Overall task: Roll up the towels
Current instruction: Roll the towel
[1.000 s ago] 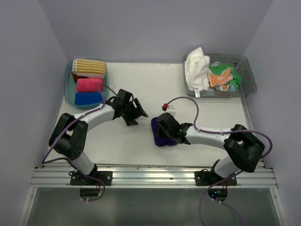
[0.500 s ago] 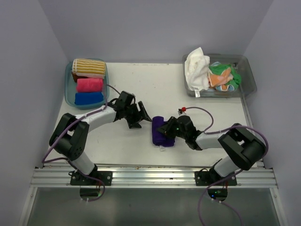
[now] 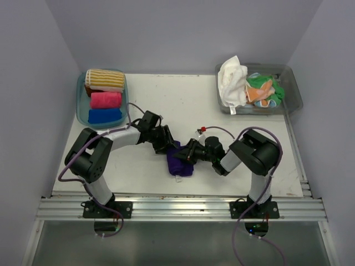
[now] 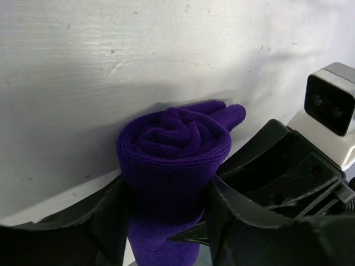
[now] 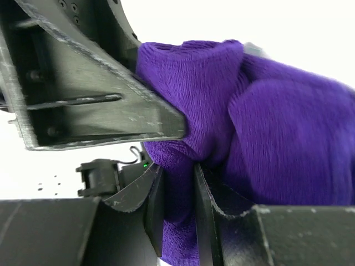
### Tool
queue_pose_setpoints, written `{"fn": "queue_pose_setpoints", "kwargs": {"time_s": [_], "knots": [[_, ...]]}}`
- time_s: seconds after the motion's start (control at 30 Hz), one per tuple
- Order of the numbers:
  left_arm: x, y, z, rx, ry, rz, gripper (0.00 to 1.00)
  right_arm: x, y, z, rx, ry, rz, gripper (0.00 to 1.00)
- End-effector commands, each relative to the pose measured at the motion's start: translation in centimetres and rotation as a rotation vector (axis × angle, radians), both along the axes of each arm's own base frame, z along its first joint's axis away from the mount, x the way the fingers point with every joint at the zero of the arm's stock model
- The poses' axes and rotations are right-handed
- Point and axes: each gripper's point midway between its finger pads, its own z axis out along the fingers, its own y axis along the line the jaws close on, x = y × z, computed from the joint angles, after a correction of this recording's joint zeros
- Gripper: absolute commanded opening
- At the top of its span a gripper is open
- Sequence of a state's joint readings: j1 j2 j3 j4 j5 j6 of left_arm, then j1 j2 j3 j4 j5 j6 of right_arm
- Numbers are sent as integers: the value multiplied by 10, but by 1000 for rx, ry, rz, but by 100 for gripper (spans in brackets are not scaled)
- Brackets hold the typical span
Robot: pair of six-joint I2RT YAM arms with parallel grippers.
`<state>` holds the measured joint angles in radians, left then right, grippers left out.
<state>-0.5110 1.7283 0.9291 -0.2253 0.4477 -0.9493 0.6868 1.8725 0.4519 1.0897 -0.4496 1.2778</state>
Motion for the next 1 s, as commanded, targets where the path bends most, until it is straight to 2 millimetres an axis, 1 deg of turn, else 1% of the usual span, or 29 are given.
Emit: {"fn": "queue_pose_setpoints", "kwargs": {"time_s": [0.0,0.03,0.07,0.1,0.13,0.17,0.2,0.23,0.27,0.3,0.33,0.37,0.4,0.43,0.47,0.5,0.57,0.6,0.63,0.67,0.77,0.8,0.87,0.93,0.97], "knots": [[0,-11,10,-60,-38,-31,51,-8,19,20,127,-19,106,0],[0,-10,9,-57,-32,-26,47,-7,20,22,134,-26,106,0],[0,-10,10,-56,-33,-22,42,-7,20,22,128,-29,104,2],[1,-9,10,-54,-35,-18,39,-6,19,22,112,-35,102,6],[0,-9,10,-49,-31,-15,38,-5,15,18,53,-51,93,9],[2,-8,10,-45,-36,-11,37,-4,12,18,15,-65,86,16],[2,-8,11,-45,-36,-8,36,-2,8,15,-36,-75,74,21],[2,-7,10,-39,-32,-4,36,-8,-3,11,-152,-87,88,27],[3,-7,11,-40,-37,-3,35,0,-13,6,-247,-103,38,33],[3,-7,10,-36,-34,-2,35,-1,-19,3,-331,-125,31,46],[3,-6,9,-33,-27,1,34,-7,-33,-3,-470,-118,54,51],[2,-5,8,-25,-23,8,33,2,-42,10,-533,-176,-1,59],[1,-4,7,-25,-21,17,33,-2,-53,11,-596,-161,-5,60],[1,-2,5,-21,-20,25,33,-1,-60,14,-624,-178,-20,61],[2,0,8,-26,-27,35,32,3,-70,24,-650,-205,-63,60],[1,3,6,-27,-24,44,32,-1,-81,20,-694,-190,-74,58],[2,5,7,-27,-30,46,32,-1,-92,23,-729,-200,-102,49],[1,5,7,-25,-29,44,32,-3,-96,20,-758,-184,-96,46],[2,5,7,-26,-31,43,32,-3,-96,19,-775,-183,-83,45],[1,5,6,-25,-28,42,32,-4,-97,12,-800,-168,-64,45],[1,6,7,-25,-28,43,32,-3,-93,4,-830,-151,-28,49],[0,6,6,-23,-26,41,32,-2,-92,-2,-844,-140,-11,50],[0,6,8,-24,-33,37,31,-3,-90,-9,-849,-130,14,51],[0,6,9,-23,-35,36,31,-5,-83,-18,-844,-122,55,49],[0,6,9,-22,-36,35,31,-4,-82,-20,-842,-127,59,46]]}}
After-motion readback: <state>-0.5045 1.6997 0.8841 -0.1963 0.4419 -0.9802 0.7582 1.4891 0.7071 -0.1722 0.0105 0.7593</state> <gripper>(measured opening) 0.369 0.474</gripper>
